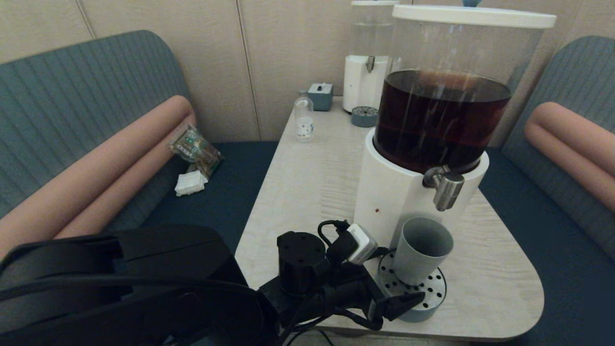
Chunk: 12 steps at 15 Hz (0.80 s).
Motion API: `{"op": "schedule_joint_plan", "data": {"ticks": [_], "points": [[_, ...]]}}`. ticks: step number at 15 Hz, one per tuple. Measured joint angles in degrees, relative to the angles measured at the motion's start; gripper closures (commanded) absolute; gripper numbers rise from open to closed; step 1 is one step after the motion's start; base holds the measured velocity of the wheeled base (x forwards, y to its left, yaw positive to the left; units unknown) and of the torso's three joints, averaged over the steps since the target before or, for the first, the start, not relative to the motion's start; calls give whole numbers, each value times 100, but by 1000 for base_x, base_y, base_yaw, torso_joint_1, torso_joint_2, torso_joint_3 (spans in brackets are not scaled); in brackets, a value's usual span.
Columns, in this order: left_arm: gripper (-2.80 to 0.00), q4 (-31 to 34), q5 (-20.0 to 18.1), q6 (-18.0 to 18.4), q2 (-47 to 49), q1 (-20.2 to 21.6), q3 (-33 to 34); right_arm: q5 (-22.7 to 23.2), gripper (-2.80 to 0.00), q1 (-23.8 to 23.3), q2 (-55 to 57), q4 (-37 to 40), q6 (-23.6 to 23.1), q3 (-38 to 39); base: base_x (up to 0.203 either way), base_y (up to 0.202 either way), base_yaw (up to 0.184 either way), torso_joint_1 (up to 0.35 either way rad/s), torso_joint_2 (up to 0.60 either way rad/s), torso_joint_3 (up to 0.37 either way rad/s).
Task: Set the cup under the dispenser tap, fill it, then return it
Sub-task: Place the cup next to the water dispenser
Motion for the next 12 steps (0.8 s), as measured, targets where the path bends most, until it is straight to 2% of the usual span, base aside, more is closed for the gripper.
{"op": "schedule_joint_plan", "data": {"ticks": [12], "points": [[-280, 45, 5, -16, 449, -24, -848, -5, 0, 0, 0, 0, 2, 0, 0, 0, 0, 0, 0, 0]]}}
